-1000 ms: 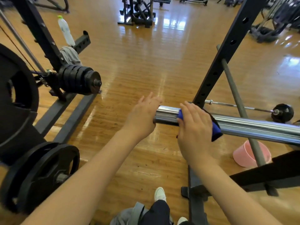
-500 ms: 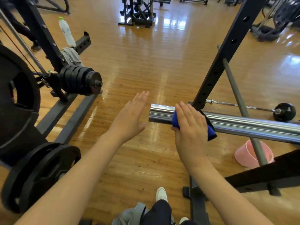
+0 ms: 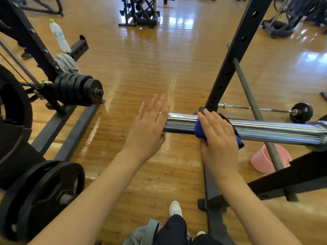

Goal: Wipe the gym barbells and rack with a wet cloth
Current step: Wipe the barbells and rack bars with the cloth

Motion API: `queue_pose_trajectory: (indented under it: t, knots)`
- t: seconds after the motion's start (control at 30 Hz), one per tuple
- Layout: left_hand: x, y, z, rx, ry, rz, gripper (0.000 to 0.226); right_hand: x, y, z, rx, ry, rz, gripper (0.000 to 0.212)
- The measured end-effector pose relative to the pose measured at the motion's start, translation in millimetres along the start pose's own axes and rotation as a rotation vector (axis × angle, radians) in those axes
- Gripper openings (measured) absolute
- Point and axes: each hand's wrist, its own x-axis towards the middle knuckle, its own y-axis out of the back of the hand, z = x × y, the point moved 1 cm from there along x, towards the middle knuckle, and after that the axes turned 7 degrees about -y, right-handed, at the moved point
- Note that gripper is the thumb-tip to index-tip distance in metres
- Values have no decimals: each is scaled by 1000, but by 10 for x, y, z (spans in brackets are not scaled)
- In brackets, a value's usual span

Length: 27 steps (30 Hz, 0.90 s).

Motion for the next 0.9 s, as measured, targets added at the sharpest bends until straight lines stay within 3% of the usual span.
queue_pose_trajectory:
  t: [0.13, 0.23, 0.33, 0.43, 0.53, 0.63, 0.8, 0.9]
  knots:
    - [113, -100, 82, 189, -38, 91, 82, -41, 29, 52, 7, -80, 68, 62]
    - [174, -159, 62, 205, -46, 234, 50, 3, -139, -267, 38, 17, 37, 59]
    - [173, -160, 66, 145, -28, 251, 45, 76, -230, -412, 101, 92, -10, 61]
    - [217, -106, 53, 84, -3, 108, 53, 105, -115, -248, 92, 123, -65, 66]
    - [335, 38, 32, 29, 30, -194, 60, 90, 73, 47, 62, 51, -73, 66]
    - [463, 166, 2, -81, 38, -387, 44, 37, 256, 421, 56, -73, -93, 70]
    - [494, 196, 16, -79, 69, -430, 43, -6, 336, 653, 55, -189, -32, 67]
    - [470, 179, 81, 90, 88, -425, 68, 47, 259, 382, 78, -113, -25, 64]
